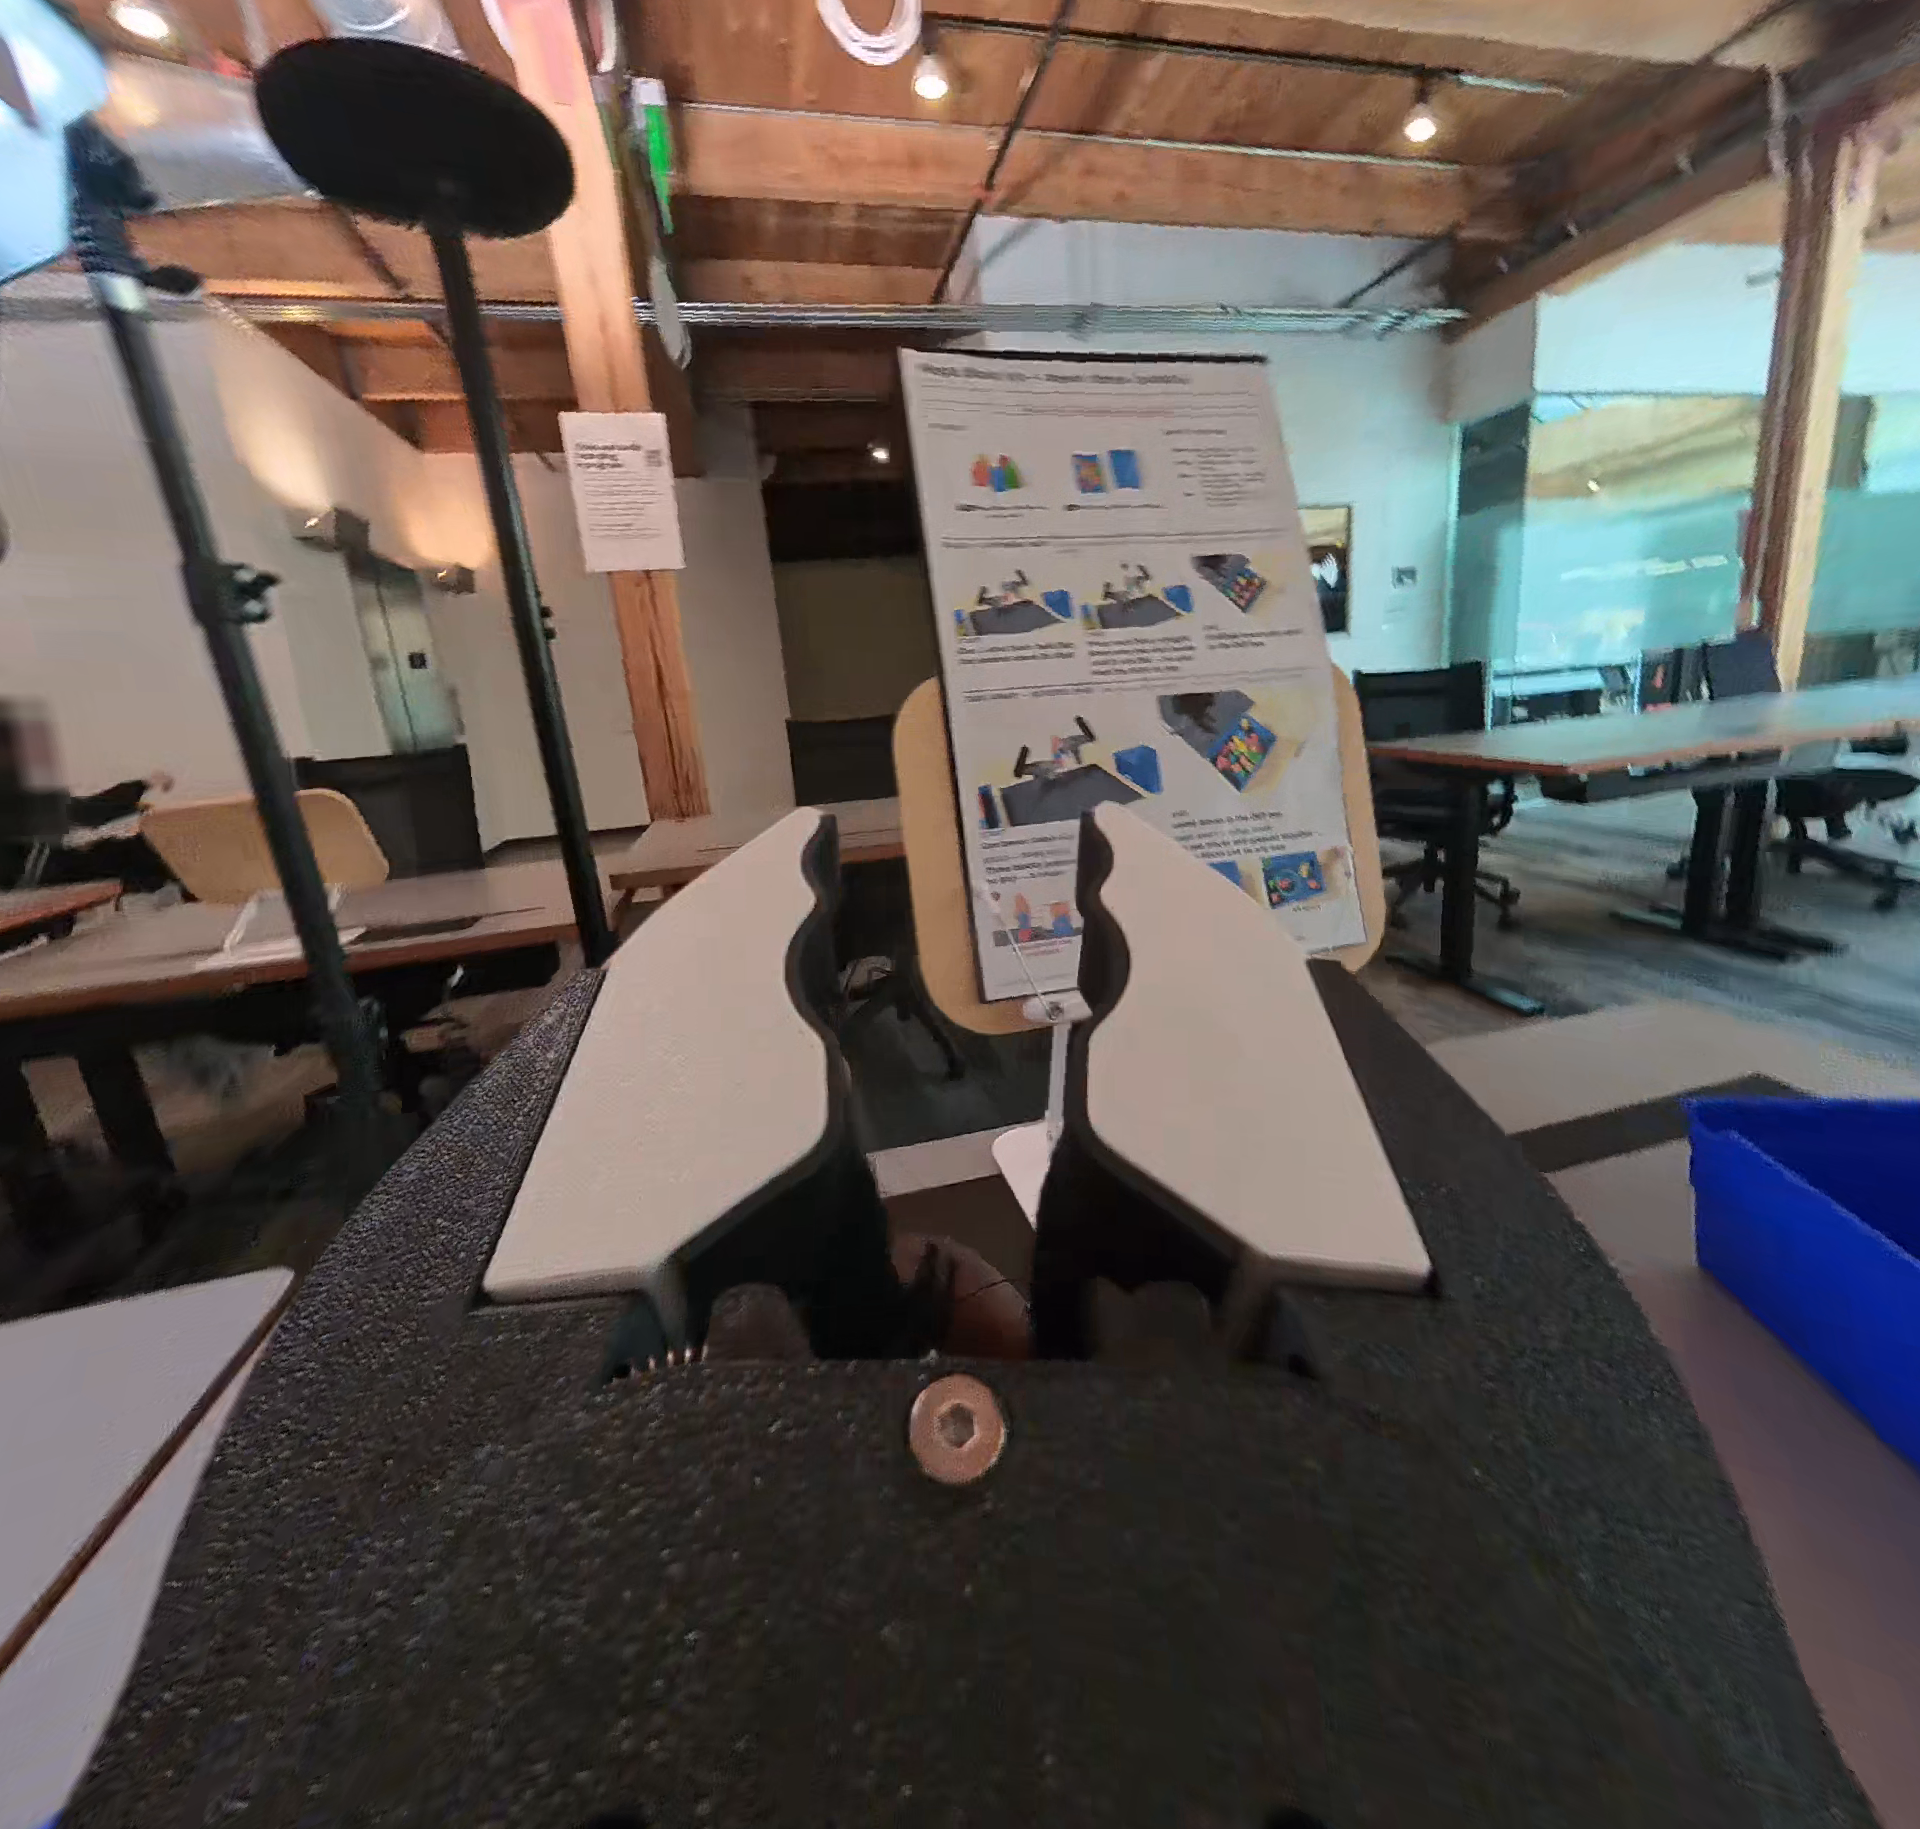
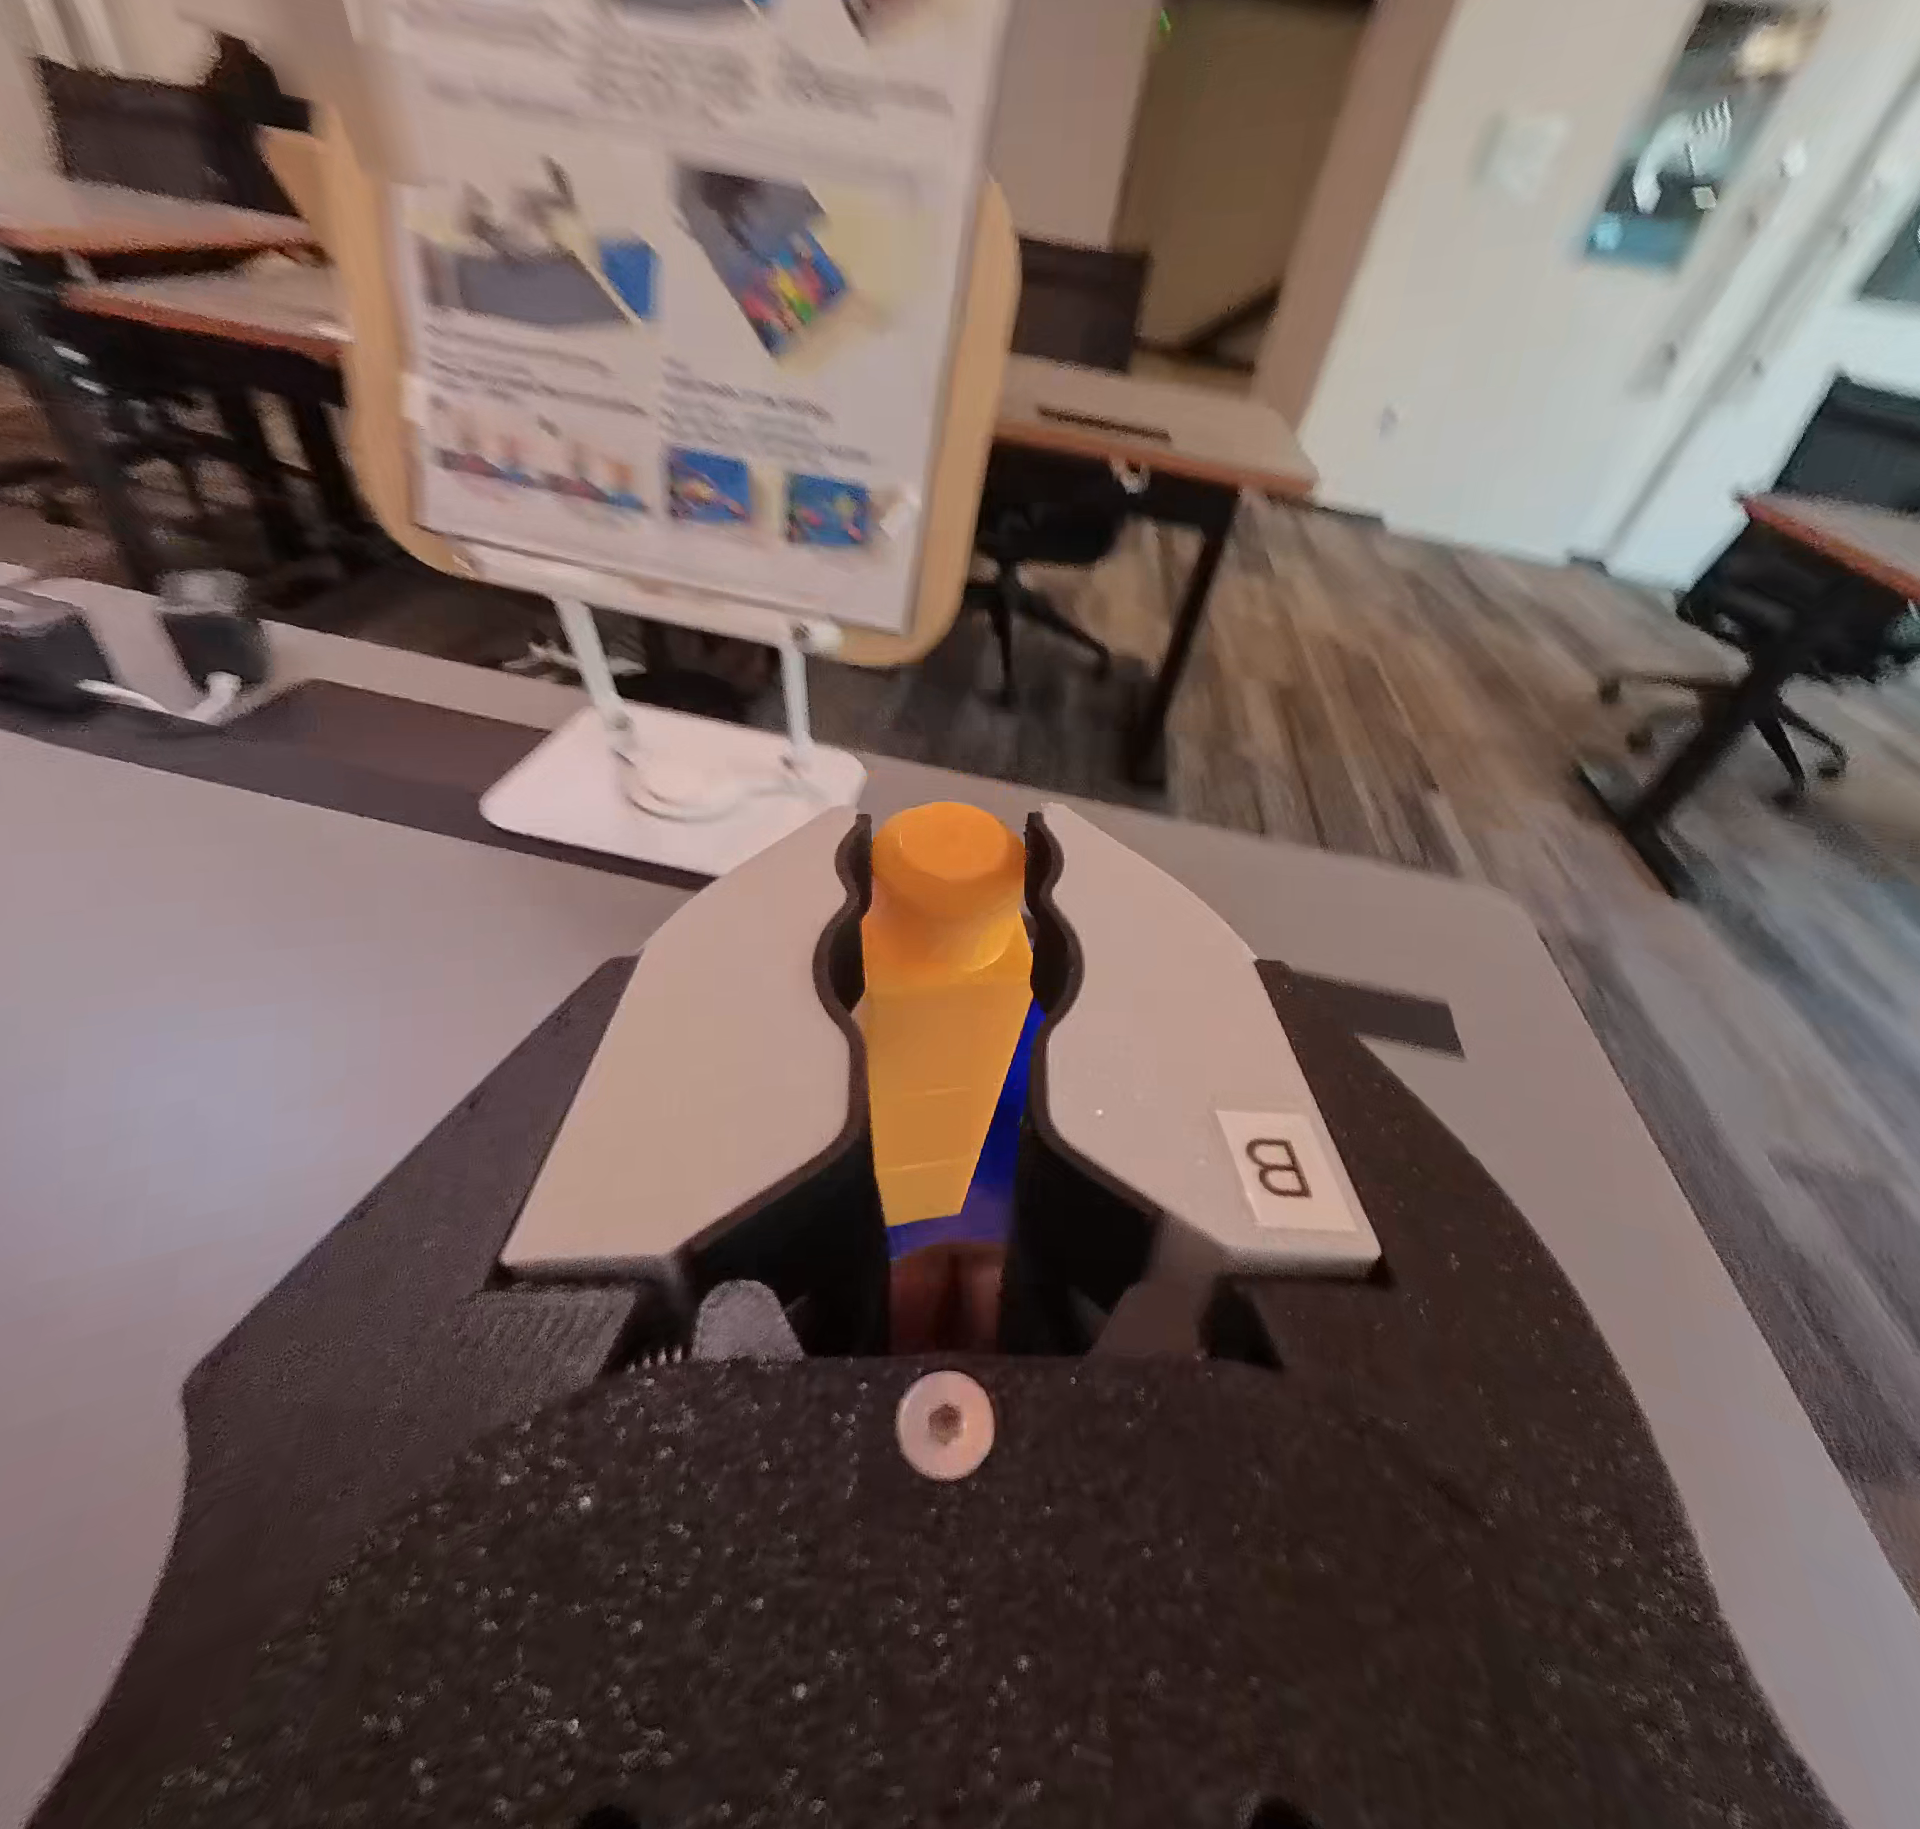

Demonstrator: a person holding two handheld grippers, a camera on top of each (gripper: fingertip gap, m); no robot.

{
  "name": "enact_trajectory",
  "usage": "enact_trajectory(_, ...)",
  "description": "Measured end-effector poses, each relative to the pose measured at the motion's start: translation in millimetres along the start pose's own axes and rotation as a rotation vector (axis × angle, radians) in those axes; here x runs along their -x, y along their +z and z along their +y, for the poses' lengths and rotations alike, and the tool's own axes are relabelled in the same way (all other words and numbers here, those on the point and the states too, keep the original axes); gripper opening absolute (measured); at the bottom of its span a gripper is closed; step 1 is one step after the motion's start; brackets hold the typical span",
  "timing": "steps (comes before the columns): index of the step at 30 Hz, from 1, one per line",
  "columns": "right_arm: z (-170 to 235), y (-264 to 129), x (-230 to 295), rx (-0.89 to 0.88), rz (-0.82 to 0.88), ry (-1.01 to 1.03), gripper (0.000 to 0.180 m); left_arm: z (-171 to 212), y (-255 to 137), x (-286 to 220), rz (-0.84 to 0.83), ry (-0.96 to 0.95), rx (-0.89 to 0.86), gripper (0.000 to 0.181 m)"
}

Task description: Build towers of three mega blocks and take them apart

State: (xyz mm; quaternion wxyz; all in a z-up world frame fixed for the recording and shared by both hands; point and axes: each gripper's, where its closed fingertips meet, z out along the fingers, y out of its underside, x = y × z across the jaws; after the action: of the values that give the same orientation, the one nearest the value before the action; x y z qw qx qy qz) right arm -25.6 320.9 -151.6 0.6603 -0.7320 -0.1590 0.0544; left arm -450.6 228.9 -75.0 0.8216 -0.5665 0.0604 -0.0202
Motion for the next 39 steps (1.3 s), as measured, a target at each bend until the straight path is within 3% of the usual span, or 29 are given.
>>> enact_trajectory(9,101.9,65.0,-56.4,0.173,0.22,0.171,0.028,-5.1,-38.4,76.2,-0.22,-0.056,-0.034,0.039)
enact_trajectory(13,124.5,79.5,-64.6,0.187,0.304,0.205,0.028,-4.4,-46.1,88.2,-0.254,-0.055,-0.033,0.039)
enact_trajectory(24,133.8,95.5,-54.7,0.209,0.383,0.102,0.028,7.1,-55.6,102.9,-0.313,0.027,0.065,0.039)
enact_trajectory(32,124.6,93.4,-52.6,0.178,0.364,0.108,0.051,45.4,-75.5,123.5,-0.389,0.115,0.377,0.042)
enact_trajectory(39,93.1,78.6,-53.3,0.077,0.324,0.172,0.053,82.8,-109.0,141.9,-0.435,0.074,0.643,0.049)
